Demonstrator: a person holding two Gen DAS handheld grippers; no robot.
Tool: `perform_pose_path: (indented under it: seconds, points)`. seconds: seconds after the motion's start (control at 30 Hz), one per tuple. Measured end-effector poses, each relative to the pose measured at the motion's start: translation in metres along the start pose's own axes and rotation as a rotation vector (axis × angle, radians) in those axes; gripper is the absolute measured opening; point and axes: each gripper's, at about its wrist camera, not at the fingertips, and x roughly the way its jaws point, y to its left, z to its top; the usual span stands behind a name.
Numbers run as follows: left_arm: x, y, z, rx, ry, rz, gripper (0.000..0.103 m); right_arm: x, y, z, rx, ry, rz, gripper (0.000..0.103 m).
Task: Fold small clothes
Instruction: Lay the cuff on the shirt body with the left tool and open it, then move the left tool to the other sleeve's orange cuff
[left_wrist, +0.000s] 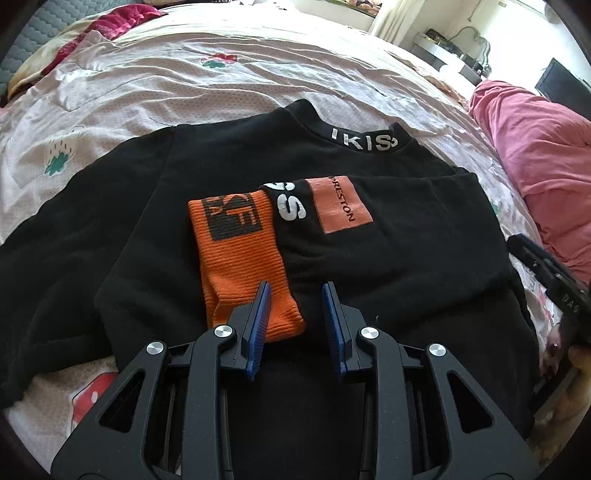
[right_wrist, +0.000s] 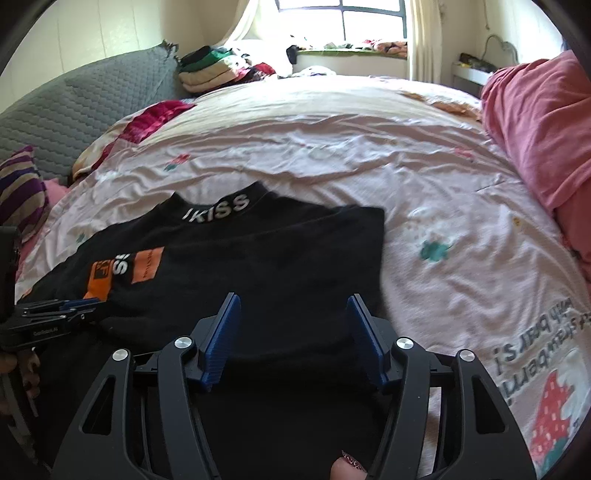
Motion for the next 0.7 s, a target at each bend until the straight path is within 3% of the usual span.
perform_pose_path:
  seconds: [0.23, 0.37, 0.57, 0.7]
  points:
    - [-0.005, 0.006, -0.006, -0.017, -0.019, -0.038, 0.022, 0.031, -0.002, -0.016, -0.02, 0.157, -0.066, 0.063]
    - [-0.01, 0.008, -0.008, -0.026, -0.023, -0.05, 0.024, 0.029, 0.005, -0.016, -0.049, 0.15, -0.071, 0.069]
    - [-0.017, 0.01, -0.009, -0.04, -0.029, -0.057, 0.025, 0.023, 0.003, -0.014, -0.03, 0.128, -0.034, 0.069]
    - [-0.027, 0.01, -0.008, -0.043, -0.046, -0.053, 0.04, 0.013, 0.005, -0.009, -0.021, 0.098, -0.006, 0.076]
